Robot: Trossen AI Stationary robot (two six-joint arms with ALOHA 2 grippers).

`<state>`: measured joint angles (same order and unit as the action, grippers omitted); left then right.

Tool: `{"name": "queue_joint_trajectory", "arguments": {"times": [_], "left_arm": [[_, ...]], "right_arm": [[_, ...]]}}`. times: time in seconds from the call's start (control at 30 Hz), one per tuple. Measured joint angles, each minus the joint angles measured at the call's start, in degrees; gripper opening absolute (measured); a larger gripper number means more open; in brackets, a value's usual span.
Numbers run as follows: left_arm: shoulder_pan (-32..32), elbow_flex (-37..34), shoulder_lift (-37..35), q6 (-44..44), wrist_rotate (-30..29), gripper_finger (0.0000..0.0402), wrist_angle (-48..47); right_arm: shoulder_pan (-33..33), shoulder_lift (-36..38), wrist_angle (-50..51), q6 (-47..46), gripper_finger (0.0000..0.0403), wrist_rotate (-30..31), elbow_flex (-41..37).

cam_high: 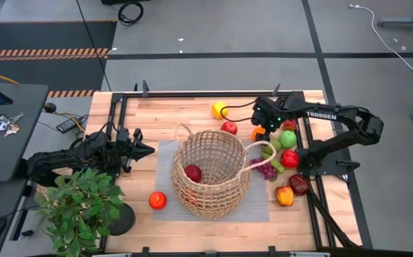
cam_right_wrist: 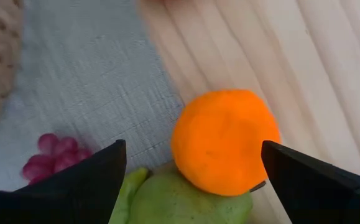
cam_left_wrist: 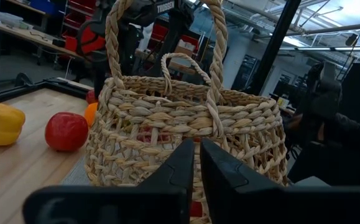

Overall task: Build produce basket
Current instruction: Put the orange into the brown basket

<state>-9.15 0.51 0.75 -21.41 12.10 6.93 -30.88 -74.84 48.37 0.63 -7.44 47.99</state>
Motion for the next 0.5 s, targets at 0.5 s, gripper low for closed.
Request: {"name": "queue_joint_trajectory", "arguments": {"times": [0.5], "left_arm": [[0.0,0.0,0.0,0.04,-0.02,0.0034,-0.01]], "right_arm": [[0.18,-0.07,-2.79,-1.62,0.0376,0.4,-1.86]]}}
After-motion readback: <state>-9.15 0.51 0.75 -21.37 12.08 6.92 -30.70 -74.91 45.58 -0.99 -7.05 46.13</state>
